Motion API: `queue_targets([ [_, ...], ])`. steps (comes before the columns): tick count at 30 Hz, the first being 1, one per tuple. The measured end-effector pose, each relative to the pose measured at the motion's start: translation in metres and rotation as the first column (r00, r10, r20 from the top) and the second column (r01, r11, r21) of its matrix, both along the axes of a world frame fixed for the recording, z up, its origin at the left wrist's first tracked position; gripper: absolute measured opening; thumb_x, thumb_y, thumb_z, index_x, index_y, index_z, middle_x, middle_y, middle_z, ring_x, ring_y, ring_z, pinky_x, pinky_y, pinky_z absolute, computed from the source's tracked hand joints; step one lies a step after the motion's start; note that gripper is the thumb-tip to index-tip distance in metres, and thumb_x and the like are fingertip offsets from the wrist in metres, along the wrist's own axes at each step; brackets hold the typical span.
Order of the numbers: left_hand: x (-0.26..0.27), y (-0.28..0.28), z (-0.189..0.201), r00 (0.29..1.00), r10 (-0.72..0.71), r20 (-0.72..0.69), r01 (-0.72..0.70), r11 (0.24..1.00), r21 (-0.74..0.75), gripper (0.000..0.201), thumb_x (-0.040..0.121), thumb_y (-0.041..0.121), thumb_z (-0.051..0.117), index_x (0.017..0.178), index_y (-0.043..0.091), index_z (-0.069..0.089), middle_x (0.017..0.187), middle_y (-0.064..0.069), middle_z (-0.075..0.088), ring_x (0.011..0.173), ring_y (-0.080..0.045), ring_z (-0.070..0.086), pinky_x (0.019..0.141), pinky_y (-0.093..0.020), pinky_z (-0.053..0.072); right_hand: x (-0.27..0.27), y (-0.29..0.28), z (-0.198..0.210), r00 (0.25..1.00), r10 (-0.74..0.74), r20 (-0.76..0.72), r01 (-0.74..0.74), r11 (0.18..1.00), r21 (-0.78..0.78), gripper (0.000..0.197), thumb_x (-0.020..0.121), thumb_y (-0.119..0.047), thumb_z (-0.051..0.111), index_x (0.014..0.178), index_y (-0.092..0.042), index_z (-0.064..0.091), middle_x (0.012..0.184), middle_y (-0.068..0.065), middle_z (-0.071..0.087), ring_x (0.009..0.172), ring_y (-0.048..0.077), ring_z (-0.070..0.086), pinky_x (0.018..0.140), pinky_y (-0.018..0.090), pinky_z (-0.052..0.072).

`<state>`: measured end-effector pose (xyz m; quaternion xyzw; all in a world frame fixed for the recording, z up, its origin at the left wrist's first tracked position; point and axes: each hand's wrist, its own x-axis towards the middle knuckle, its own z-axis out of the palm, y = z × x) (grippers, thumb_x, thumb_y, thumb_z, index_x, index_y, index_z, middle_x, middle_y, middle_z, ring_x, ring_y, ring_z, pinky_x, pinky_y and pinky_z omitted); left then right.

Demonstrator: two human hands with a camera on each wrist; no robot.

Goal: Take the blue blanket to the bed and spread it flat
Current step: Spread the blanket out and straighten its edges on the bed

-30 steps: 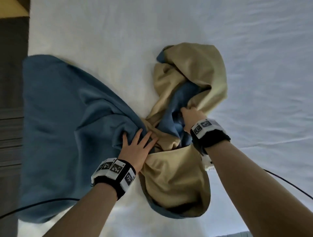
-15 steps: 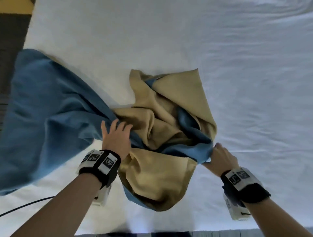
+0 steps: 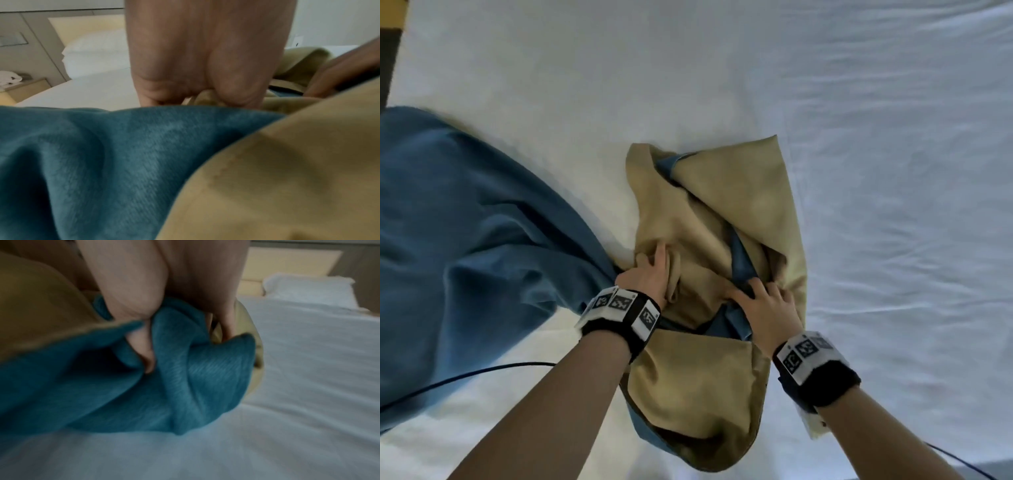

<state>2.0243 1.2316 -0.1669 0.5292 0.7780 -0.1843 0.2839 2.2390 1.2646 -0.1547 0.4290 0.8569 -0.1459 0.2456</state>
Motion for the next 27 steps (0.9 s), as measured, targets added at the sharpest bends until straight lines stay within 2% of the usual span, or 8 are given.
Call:
queue_targets([
  [4,-0.005,0.012,0.016,0.995,-0.081,0.052,0.079,0.996,0.052,0.033,0.092,0.023,0.039,0.124,0.020,0.047,0.122,-0.011,0.053,0.105,-0.035,0.058,0.080,-0.042,0.047,0.008,0.020,0.015,0.994,-0.067,-0.090,0.066,0.998,-0.013,0.055,0.078,-0.013,0.061,0.127,-0.030,0.043,0.128,0.007,0.044,0.114,0.029,0.048,0.084,0.040,0.043],
  [7,-0.008,0.039,0.051,0.986,0.033,0.161,-0.073,0.967,0.246,0.026,0.091,0.040,0.042,0.105,0.021,0.054,0.108,-0.007,0.057,0.097,-0.034,0.059,0.076,-0.041,0.045,0.034,0.056,0.048,0.979,-0.102,-0.177,0.120,0.988,0.098,0.044,0.073,-0.007,0.063,0.115,-0.019,0.056,0.119,0.014,0.049,0.107,0.034,0.050,0.077,0.042,0.045],
  [10,-0.009,0.068,0.079,0.924,0.239,0.298,-0.337,0.878,0.340,0.046,0.086,0.064,0.038,0.078,0.020,0.050,0.090,-0.008,0.061,0.092,-0.035,0.059,0.077,-0.040,0.046,0.083,0.099,0.078,0.926,-0.216,-0.310,0.294,0.928,0.231,0.038,0.060,0.004,0.069,0.097,-0.005,0.061,0.109,0.021,0.054,0.102,0.041,0.050,0.060,0.040,0.047],
  [14,0.006,0.081,0.081,0.817,0.389,0.425,-0.544,0.764,0.348,0.053,0.087,0.051,0.050,0.120,0.009,0.046,0.127,-0.018,0.052,0.115,-0.040,0.051,0.093,-0.047,0.043,0.153,0.142,0.084,0.937,-0.299,-0.182,0.341,0.897,0.281,0.040,0.076,-0.001,0.059,0.114,-0.014,0.059,0.140,0.017,0.038,0.131,0.039,0.028,0.083,0.052,0.047],
  [16,0.028,0.072,0.073,0.877,0.347,0.333,-0.461,0.805,0.374,0.071,0.087,0.040,0.056,0.143,0.010,0.024,0.150,-0.015,0.028,0.133,-0.037,0.034,0.103,-0.051,0.036,0.168,0.142,0.072,0.971,-0.239,0.033,0.228,0.954,0.192,0.056,0.081,-0.005,0.052,0.133,-0.027,0.045,0.152,0.014,0.017,0.141,0.036,0.011,0.094,0.052,0.042],
  [18,0.057,0.058,0.060,0.937,0.279,0.210,-0.344,0.841,0.418,0.083,0.084,0.037,0.061,0.148,0.015,0.012,0.157,-0.011,0.012,0.141,-0.033,0.022,0.108,-0.053,0.029,0.167,0.128,0.054,0.980,-0.193,0.052,0.189,0.979,0.075,0.069,0.081,-0.021,0.058,0.142,-0.028,0.027,0.156,0.012,0.003,0.144,0.034,0.002,0.100,0.051,0.040],
  [22,0.108,0.040,0.032,0.955,0.283,0.094,-0.297,0.884,0.362,0.094,0.076,0.039,0.066,0.147,0.021,0.008,0.159,-0.007,0.001,0.145,-0.031,0.008,0.112,-0.059,0.020,0.141,0.088,0.026,0.943,-0.270,-0.195,0.248,0.960,-0.129,0.103,0.067,-0.059,0.065,0.147,-0.021,0.012,0.157,0.010,0.001,0.143,0.036,0.004,0.112,0.055,0.027],
  [27,0.147,0.018,0.022,0.888,0.453,0.074,-0.430,0.765,0.480,0.106,0.067,0.036,0.074,0.147,0.025,0.005,0.159,-0.006,0.002,0.143,-0.032,0.011,0.109,-0.062,0.023,0.125,0.062,0.005,0.965,-0.161,-0.207,0.133,0.981,-0.145,0.121,0.059,-0.068,0.068,0.147,-0.017,0.004,0.157,0.013,-0.004,0.143,0.038,0.003,0.110,0.057,0.028],
])
